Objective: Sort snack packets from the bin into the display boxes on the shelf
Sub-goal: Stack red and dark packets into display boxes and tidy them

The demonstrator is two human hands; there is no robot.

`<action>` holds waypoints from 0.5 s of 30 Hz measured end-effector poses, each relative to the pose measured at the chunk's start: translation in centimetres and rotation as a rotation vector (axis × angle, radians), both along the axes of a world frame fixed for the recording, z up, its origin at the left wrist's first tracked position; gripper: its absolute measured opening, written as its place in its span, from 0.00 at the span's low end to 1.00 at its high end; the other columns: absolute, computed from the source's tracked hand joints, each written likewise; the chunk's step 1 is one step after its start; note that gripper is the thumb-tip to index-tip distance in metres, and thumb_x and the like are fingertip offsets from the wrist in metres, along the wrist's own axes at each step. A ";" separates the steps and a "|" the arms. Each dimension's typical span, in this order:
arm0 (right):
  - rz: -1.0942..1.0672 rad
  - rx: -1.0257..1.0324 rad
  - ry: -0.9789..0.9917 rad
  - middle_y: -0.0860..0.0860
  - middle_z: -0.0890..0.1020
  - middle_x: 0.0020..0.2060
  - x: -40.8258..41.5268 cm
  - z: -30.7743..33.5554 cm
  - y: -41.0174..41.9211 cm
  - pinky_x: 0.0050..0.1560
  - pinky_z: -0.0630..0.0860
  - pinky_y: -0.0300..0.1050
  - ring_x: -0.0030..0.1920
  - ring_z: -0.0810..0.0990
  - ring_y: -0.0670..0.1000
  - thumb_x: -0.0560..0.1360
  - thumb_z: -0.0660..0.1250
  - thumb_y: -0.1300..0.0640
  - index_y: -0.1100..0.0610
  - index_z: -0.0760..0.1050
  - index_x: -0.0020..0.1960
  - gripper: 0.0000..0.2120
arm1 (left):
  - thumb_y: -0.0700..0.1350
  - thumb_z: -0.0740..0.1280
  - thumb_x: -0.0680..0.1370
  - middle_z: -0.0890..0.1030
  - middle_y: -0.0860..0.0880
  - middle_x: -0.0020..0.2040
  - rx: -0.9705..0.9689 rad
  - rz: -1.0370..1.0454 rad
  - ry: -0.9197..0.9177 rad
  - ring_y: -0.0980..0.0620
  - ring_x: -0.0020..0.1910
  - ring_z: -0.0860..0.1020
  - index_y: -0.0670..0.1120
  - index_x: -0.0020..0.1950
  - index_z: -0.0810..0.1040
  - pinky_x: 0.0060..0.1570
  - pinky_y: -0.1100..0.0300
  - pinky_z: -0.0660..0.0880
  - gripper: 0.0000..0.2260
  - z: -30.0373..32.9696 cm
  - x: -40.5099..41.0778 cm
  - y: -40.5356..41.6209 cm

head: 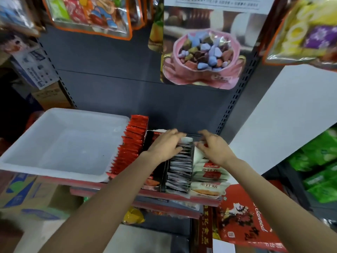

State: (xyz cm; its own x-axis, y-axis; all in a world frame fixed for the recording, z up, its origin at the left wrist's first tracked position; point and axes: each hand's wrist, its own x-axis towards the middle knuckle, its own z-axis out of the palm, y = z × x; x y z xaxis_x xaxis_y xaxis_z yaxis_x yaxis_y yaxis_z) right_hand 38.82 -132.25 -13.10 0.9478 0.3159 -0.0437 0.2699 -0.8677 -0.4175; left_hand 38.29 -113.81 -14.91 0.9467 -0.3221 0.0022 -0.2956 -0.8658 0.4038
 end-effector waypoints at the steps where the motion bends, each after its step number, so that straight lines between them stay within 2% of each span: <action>1: 0.001 -0.002 -0.009 0.57 0.80 0.52 0.3 -0.2 -0.2 0.55 0.71 0.46 0.57 0.76 0.57 0.78 0.62 0.53 0.58 0.64 0.69 0.21 | 0.46 0.66 0.78 0.72 0.48 0.58 -0.009 0.007 0.002 0.49 0.62 0.70 0.48 0.68 0.73 0.64 0.56 0.66 0.18 -0.4 -0.3 0.0; 3: 0.032 -0.051 0.002 0.58 0.76 0.55 0.8 -0.4 -0.3 0.54 0.71 0.47 0.56 0.76 0.59 0.78 0.60 0.57 0.56 0.62 0.71 0.22 | 0.46 0.63 0.79 0.74 0.48 0.57 -0.009 -0.004 -0.003 0.50 0.61 0.70 0.48 0.64 0.77 0.63 0.59 0.65 0.14 -1.1 -1.1 0.2; 7: 0.114 -0.155 0.028 0.56 0.70 0.61 1.4 -1.3 0.2 0.58 0.72 0.50 0.57 0.76 0.59 0.77 0.58 0.58 0.53 0.63 0.71 0.23 | 0.47 0.61 0.80 0.74 0.52 0.66 0.049 -0.046 0.032 0.54 0.64 0.72 0.50 0.64 0.77 0.63 0.63 0.65 0.13 -1.7 -2.0 0.8; 9: 0.148 -0.176 -0.013 0.53 0.70 0.64 1.5 -1.9 0.2 0.58 0.70 0.49 0.60 0.74 0.56 0.77 0.59 0.57 0.51 0.64 0.71 0.23 | 0.45 0.61 0.80 0.78 0.51 0.61 0.059 -0.044 0.023 0.52 0.59 0.76 0.52 0.62 0.78 0.60 0.59 0.71 0.12 -1.5 -1.8 0.8; 12: 0.239 -0.182 -0.001 0.51 0.70 0.66 1.8 -1.7 0.5 0.61 0.67 0.49 0.64 0.70 0.54 0.75 0.62 0.57 0.50 0.63 0.72 0.25 | 0.41 0.60 0.79 0.80 0.45 0.44 0.120 0.006 0.012 0.43 0.45 0.78 0.48 0.52 0.78 0.45 0.52 0.75 0.08 -0.8 -0.9 0.2; 14: 0.293 -0.227 0.050 0.52 0.74 0.63 2.1 -1.5 1.1 0.61 0.68 0.49 0.63 0.71 0.54 0.75 0.64 0.54 0.50 0.66 0.70 0.23 | 0.42 0.60 0.80 0.80 0.44 0.43 0.085 0.102 0.021 0.42 0.45 0.78 0.47 0.53 0.75 0.45 0.51 0.74 0.06 -0.2 -0.1 0.0; 15: 0.272 -0.211 0.076 0.52 0.77 0.59 2.3 -1.4 1.3 0.57 0.71 0.49 0.60 0.74 0.55 0.75 0.64 0.51 0.51 0.69 0.67 0.20 | 0.44 0.60 0.80 0.80 0.43 0.45 0.027 0.156 0.039 0.42 0.47 0.78 0.47 0.54 0.75 0.47 0.50 0.74 0.06 0.0 0.3 -0.1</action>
State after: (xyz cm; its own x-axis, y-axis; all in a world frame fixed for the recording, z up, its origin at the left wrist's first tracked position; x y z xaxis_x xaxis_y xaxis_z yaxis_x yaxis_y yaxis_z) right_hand 41.13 -130.97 -14.52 0.8216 0.5330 -0.2020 0.4781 -0.8374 -0.2648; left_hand 38.56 -113.91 -14.95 0.9844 -0.1706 -0.0422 -0.1412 -0.9106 0.3883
